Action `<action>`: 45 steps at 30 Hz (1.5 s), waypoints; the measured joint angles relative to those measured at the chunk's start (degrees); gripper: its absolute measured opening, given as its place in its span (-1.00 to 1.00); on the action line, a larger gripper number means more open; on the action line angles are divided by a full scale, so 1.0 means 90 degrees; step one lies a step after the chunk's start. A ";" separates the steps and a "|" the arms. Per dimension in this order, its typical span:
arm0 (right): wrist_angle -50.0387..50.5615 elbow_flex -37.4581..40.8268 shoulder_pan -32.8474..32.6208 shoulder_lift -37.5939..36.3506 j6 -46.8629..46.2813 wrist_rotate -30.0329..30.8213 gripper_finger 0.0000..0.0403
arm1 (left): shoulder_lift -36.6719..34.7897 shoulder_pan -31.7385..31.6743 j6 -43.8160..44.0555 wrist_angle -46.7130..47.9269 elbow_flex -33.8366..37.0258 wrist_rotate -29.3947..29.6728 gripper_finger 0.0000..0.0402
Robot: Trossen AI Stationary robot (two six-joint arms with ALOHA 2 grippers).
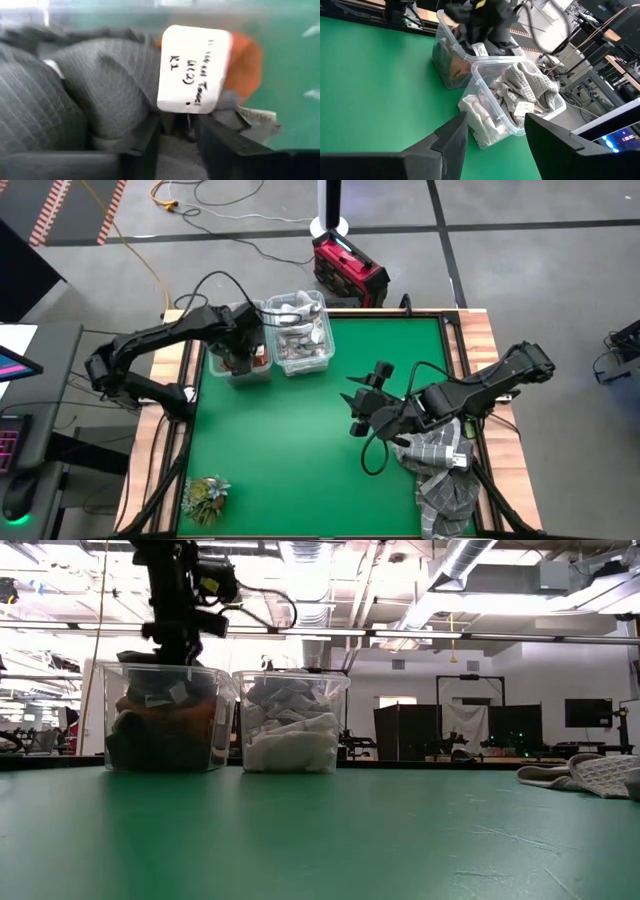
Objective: Sort towels by color in basket
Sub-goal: Put the gray towel into the left transparent bin
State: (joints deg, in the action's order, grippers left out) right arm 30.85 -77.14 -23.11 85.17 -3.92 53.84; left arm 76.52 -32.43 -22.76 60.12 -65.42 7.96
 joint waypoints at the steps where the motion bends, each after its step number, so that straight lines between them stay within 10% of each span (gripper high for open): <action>1: 0.0002 0.0000 0.0000 0.0000 0.0000 0.0000 0.12 | -0.0007 0.0012 0.0013 0.0063 -0.0129 -0.0079 -0.36; 9: 0.0012 0.0000 0.0000 0.0000 0.0032 0.0000 0.12 | -0.0018 0.0208 -0.0137 0.0530 -0.1314 -0.0096 -0.05; 15: 0.0024 0.0000 -0.0006 0.0000 0.0032 0.0000 0.12 | -0.0021 0.0003 -0.0235 0.0534 -0.1569 0.1260 -0.07; 22: 0.0022 0.0000 -0.0058 0.0000 0.0036 0.0000 0.12 | 0.0050 -0.1081 -0.0609 -0.0647 -0.0548 0.1745 -0.16; 32: 0.0027 0.0000 -0.0056 0.0000 0.0085 0.0000 0.12 | 0.0163 -0.1595 -0.0800 -0.2621 0.1470 0.0382 -0.23; 45: 0.0112 0.0000 -0.0053 0.0002 0.0035 -0.0001 0.12 | -0.0478 -0.1141 -0.0821 -0.0733 -0.0789 0.0425 -0.23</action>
State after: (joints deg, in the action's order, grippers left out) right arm 31.86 -77.14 -23.59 85.19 -3.61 53.84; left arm 72.22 -42.70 -30.14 53.52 -72.52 11.79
